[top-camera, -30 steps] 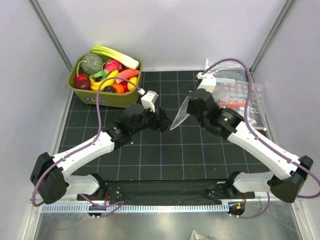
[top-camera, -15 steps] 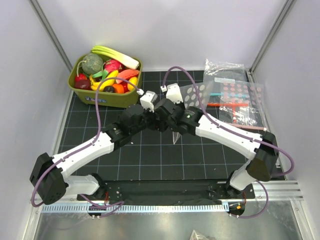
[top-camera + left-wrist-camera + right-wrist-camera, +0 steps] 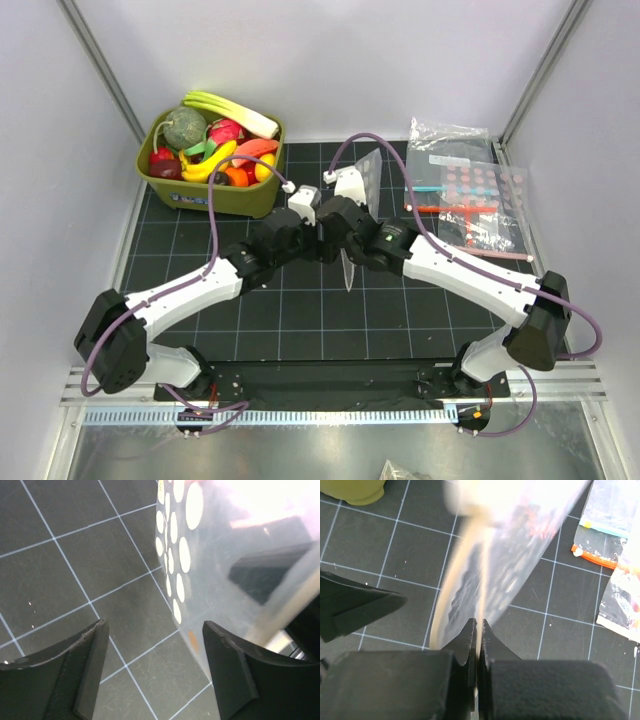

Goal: Place the food in the zip-top bag and seal the zipper
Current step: Open the zipper of the food storage bag.

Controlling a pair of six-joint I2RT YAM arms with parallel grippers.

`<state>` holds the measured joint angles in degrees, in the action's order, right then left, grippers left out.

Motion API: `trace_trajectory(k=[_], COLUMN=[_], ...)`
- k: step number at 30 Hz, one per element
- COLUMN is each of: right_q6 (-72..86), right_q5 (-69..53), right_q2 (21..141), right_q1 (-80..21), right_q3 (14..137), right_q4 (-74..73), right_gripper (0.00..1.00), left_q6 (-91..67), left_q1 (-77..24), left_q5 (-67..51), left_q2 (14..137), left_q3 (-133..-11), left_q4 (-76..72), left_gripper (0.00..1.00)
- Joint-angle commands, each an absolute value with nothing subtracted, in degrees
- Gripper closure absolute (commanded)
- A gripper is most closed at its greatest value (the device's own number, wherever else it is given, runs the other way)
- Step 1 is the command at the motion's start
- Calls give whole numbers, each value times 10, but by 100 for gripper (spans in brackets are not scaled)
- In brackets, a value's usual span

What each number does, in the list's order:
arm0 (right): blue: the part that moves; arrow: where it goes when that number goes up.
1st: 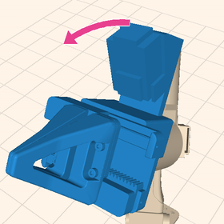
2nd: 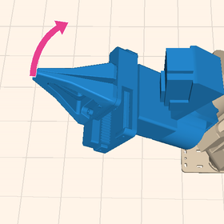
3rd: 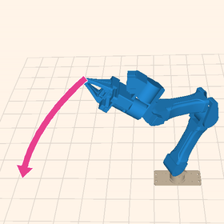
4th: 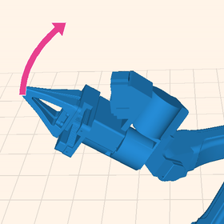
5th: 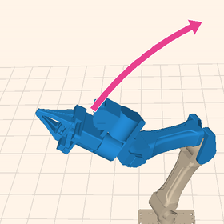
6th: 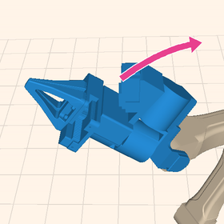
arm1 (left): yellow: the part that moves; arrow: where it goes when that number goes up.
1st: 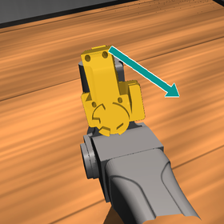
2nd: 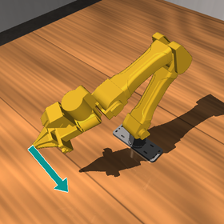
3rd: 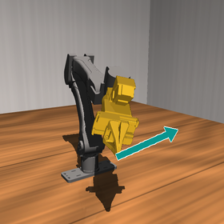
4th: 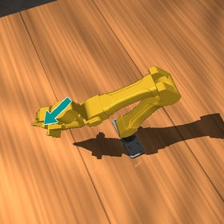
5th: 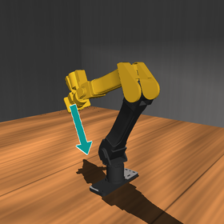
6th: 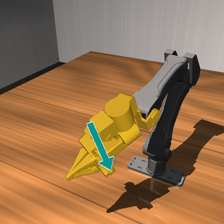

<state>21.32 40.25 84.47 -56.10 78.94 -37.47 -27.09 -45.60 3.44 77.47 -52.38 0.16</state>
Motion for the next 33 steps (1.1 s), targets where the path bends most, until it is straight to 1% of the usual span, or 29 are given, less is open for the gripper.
trace_trajectory(k=[1, 2, 5, 8, 11, 15, 19, 21, 26, 33], right_q6=[207, 207, 207, 200, 199, 195, 194, 197, 212, 216], right_q5=[401, 404, 417, 413, 411, 405, 385, 365, 259, 207], right_q2=[859, 863, 862, 853, 843, 835, 831, 825, 809, 808], right_q1=[-563, -563, -563, -564, -563, -563, -561, -553, -517, -500], right_q3=[793, 792, 779, 753, 736, 722, 716, 708, 691, 684], right_q4=[-349, -344, -313, -270, -245, -229, -216, -205, -184, -175], right_gripper=[99, 99, 99, 99, 99, 99, 99, 99, 99, 99], left_q6=[-287, -288, -304, -327, -331, -327, -319, -317, -317, -307], left_q1=[-452, -452, -452, -451, -452, -452, -452, -452, -452, -452], left_q5=[65, 74, 114, 159, 170, 157, 106, 93, 77, 53], left_q2=[739, 730, 692, 643, 599, 584, 599, 615, 627, 624], left_q3=[-532, -525, -496, -457, -413, -404, -408, -415, -417, -410], left_q4=[-16, -19, -32, -56, -98, -106, -125, -125, -130, -150], left_gripper=[18, 16, 12, 11, 10, 10, 12, 13, 14, 14])
